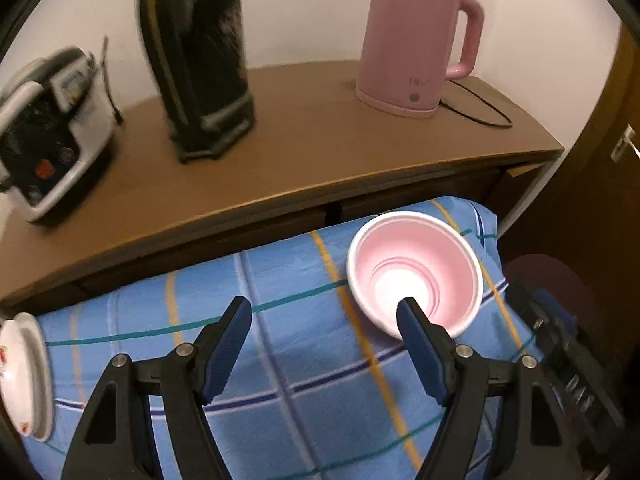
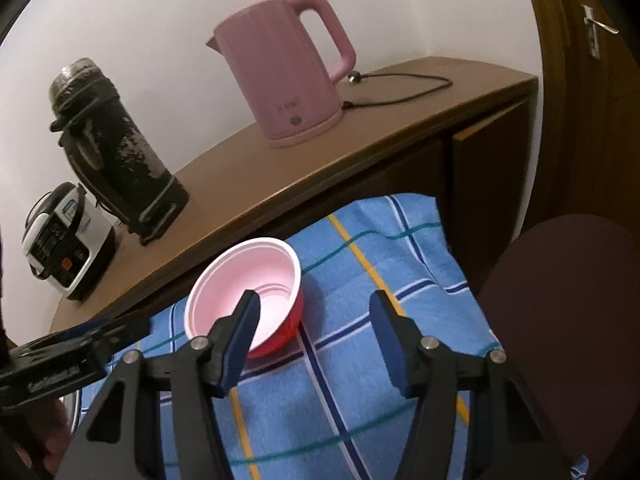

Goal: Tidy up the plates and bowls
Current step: 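Move the right tool toward the red-and-pink plastic bowl, then grasp the rim of the pink plastic bowl with the right tool, then lift the pink bowl and carry it over the steel bowl, then lower the pink bowl into the steel bowl and open the right tool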

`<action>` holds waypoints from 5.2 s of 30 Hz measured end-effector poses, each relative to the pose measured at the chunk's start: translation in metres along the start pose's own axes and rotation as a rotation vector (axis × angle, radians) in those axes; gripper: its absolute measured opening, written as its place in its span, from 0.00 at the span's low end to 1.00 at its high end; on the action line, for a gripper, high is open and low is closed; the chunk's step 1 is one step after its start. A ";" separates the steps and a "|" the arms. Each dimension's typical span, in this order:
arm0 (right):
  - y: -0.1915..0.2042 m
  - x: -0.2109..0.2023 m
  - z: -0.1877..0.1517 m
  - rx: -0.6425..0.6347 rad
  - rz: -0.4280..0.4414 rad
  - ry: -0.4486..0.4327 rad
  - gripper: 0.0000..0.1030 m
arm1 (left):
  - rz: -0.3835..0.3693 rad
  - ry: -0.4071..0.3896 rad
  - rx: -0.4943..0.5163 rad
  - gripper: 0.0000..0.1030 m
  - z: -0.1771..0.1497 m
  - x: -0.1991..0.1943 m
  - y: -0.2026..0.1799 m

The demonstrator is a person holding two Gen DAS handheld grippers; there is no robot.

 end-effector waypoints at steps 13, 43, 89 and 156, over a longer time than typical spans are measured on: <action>0.004 0.034 0.008 0.005 0.014 0.032 0.48 | 0.104 0.037 -0.006 0.57 0.016 0.056 -0.001; 0.048 0.003 -0.002 -0.020 0.110 0.039 0.07 | 0.096 -0.017 0.021 0.11 0.003 0.017 0.002; 0.270 -0.127 -0.149 -0.332 0.443 0.112 0.08 | 0.293 -0.230 -0.253 0.11 -0.167 -0.187 0.207; 0.359 -0.124 -0.252 -0.524 0.522 0.228 0.48 | 0.437 -0.099 -0.309 0.36 -0.271 -0.186 0.311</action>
Point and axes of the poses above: each gripper's, at about its wrist camera, not at the fingertips, and x roughly the way its jaws point, y to its left, z to its top, the point moved 7 cm from there along x, roughly the way its jaws point, and after that the axes turned 5 degrees about -x, right-handed, at the moved point
